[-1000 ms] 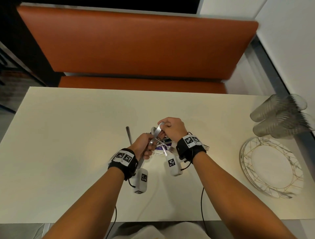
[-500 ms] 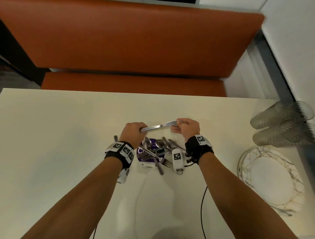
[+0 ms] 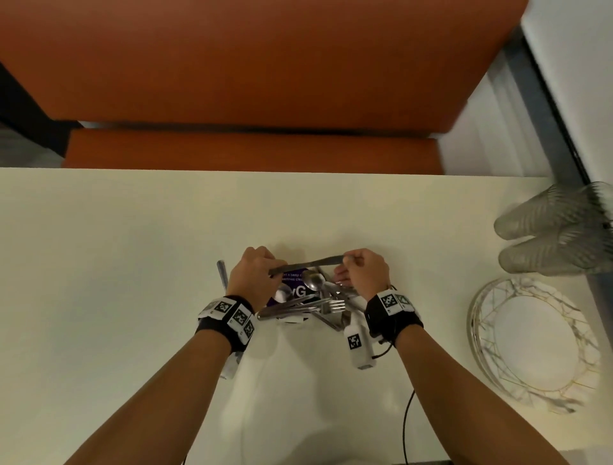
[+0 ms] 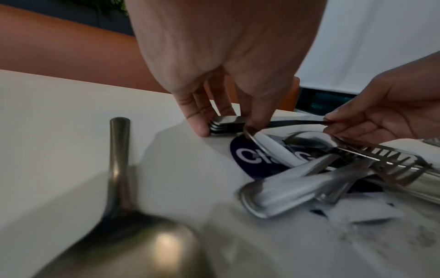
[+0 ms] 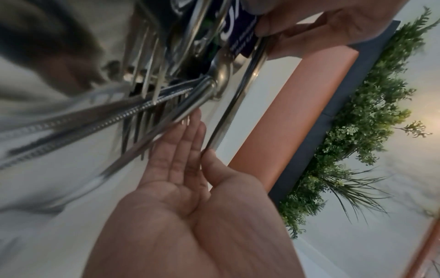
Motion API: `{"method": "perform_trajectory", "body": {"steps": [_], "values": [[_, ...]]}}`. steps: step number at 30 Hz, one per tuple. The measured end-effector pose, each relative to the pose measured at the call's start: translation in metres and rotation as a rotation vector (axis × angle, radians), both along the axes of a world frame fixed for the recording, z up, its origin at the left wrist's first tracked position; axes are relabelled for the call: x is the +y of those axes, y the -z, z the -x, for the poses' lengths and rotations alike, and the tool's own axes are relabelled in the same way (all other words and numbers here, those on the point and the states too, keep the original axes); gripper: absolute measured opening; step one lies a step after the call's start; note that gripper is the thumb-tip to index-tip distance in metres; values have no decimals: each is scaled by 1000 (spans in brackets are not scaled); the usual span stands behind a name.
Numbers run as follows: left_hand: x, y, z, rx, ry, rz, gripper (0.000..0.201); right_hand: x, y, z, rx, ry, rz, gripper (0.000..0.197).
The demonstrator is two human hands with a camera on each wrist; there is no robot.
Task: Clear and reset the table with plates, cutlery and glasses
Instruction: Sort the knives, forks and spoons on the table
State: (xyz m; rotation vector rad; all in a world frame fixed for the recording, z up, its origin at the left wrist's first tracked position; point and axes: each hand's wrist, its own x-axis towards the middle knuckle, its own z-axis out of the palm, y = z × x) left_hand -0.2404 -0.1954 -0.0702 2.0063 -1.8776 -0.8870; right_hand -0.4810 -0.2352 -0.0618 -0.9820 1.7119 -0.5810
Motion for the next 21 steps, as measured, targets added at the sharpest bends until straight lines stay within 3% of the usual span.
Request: {"method": "perform_trajectory", "body": {"steps": [6, 10, 13, 18, 21], "values": [[12, -7, -8, 3, 40, -40, 23, 22, -2, 3, 54, -79, 4, 7], [7, -10, -11, -10, 19, -39, 24, 6, 2, 1, 357, -245, 103, 9], [0, -11, -13, -22, -11, -25, 17, -4, 5, -4, 442, -323, 159, 11], [-8, -8, -17, -50, -8, -2, 12, -1, 15, -6, 419, -371, 275, 5], [-12, -6, -17, -66, -16, -16, 13, 4, 17, -3, 400, -448, 294, 11]]}}
